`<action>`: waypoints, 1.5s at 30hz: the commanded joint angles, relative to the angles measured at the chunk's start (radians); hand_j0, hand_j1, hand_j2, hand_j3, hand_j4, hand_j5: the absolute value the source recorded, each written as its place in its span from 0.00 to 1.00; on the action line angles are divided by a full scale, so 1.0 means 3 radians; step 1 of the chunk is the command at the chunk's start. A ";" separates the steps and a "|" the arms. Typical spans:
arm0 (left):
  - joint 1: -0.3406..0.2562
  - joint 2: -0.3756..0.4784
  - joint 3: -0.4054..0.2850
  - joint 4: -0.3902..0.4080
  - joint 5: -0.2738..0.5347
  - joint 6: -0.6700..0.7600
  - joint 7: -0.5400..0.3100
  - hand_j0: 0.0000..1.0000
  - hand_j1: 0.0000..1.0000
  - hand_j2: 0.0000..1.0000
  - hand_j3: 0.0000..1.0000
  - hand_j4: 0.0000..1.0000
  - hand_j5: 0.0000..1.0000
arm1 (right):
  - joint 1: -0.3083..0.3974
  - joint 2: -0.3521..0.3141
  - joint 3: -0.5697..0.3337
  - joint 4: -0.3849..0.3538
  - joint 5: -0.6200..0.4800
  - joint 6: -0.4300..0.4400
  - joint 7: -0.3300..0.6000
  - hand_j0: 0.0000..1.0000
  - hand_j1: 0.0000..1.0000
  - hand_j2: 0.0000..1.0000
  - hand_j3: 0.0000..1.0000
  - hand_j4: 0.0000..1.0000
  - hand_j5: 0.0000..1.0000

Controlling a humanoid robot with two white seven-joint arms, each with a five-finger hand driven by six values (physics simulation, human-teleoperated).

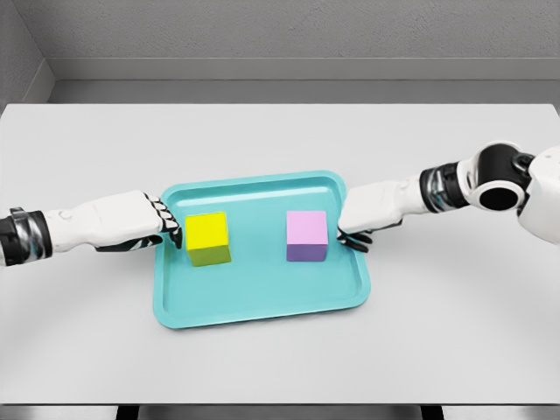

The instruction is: Push two cubes

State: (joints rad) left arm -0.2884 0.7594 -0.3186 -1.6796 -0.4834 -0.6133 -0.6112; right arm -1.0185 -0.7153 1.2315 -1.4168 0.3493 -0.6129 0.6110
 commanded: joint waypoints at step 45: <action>-0.0138 0.0030 -0.0129 0.0066 0.0052 0.0008 0.0001 0.51 0.51 0.51 0.51 0.51 0.51 | -0.0087 0.0283 0.0139 0.0090 -0.0004 0.0007 0.0000 0.13 0.13 0.13 0.13 0.13 0.13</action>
State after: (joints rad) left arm -0.3298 0.7611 -0.3586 -1.6570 -0.4747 -0.6123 -0.6109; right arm -1.0446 -0.6321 1.2732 -1.3949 0.3522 -0.6130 0.6110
